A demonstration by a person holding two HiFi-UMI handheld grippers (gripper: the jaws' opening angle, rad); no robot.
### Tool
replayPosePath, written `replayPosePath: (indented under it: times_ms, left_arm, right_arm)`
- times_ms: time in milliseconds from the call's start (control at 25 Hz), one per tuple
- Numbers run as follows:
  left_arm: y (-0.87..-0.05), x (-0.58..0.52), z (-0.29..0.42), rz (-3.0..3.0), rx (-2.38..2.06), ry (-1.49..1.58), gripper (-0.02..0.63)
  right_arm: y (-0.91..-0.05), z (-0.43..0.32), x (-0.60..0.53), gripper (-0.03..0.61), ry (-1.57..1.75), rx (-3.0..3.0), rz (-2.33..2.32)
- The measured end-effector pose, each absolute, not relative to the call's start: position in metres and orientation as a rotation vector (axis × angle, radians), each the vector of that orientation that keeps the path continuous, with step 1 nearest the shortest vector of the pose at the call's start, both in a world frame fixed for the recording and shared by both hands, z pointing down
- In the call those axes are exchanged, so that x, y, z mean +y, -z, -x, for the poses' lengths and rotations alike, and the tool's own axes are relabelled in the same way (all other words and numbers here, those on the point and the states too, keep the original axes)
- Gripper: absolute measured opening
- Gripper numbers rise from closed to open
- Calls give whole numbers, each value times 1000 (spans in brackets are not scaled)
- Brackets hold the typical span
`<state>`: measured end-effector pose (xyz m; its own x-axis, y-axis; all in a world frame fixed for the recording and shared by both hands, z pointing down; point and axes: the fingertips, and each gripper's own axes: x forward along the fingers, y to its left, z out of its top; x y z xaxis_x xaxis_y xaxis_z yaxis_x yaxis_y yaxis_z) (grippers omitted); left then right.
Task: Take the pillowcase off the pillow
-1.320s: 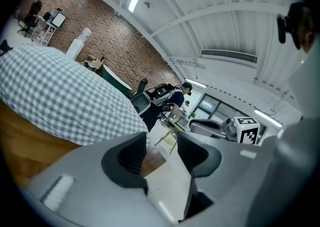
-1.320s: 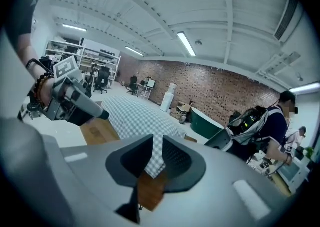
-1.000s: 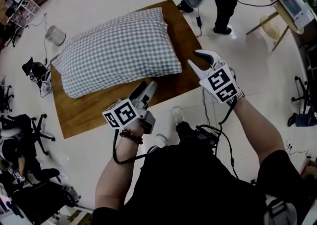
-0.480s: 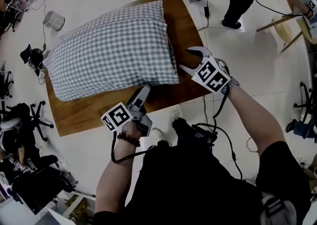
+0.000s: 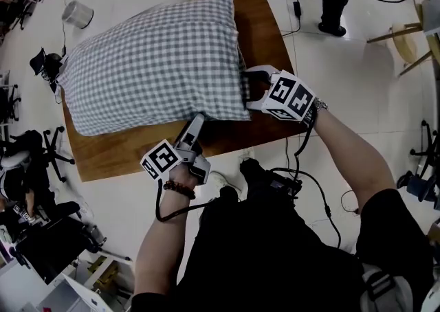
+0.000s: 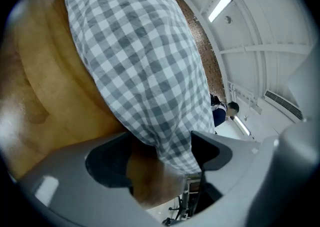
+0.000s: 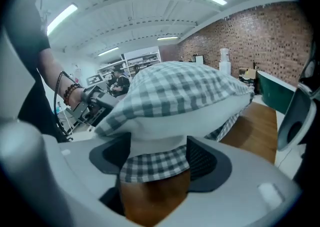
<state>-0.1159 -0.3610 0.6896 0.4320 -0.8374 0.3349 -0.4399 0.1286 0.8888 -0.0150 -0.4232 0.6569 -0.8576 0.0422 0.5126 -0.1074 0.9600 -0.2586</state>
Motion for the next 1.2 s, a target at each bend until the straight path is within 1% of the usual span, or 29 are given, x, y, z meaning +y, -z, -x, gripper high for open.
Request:
replayPosePath:
  times_ms: [200,240,360,440,480,520,600,680,840,1000,1120,1200]
  left_arm:
    - [-691,-366,118,-1491,-1177,471,371]
    - [-691,-367,116,-1498,-1169,483,351]
    - [-695,-367,111,-1477,-1168,478,257]
    - [-697,-362,115,-1407,-1199,450,207]
    - [-696,-363,117,-1410,-1201,453,193]
    - [-696,-363,119,-1405,-1206,451,176]
    - [-693,-358,122,-1384,-1220,441,116]
    - [-686,-358,122,-1427,-1209,453,81]
    - [-691,-337,125,-1240,-1282,391,46]
    - [-658,-355,131,-1587,-1206,535,40]
    - [-645,-339,141,-1582,-1238,554,37]
    - [-640,-318,150,-1505,-1290,540,18]
  right_arm:
    - [-668,28,-414,357,-500,-2560,40]
    - [-670,29,-412,357,-523,-2559,54]
    - [-678,35,-408,346,-568,-2552,79]
    - [-678,40,-411,295,-582,-2555,52]
    - [-677,41,-414,260,-584,-2558,24]
    - [-677,40,-418,203,-579,-2559,-11]
    - [-674,34,-425,101,-547,-2549,-90]
    - [-669,26,-431,53,-486,-2538,-157]
    - [-662,15,-438,35,-344,-2532,-253]
    - [-649,9,-431,32,-264,-2509,-339]
    - [-638,2,-423,31,-220,-2496,-396]
    - [-630,-4,-413,29,-206,-2484,-425]
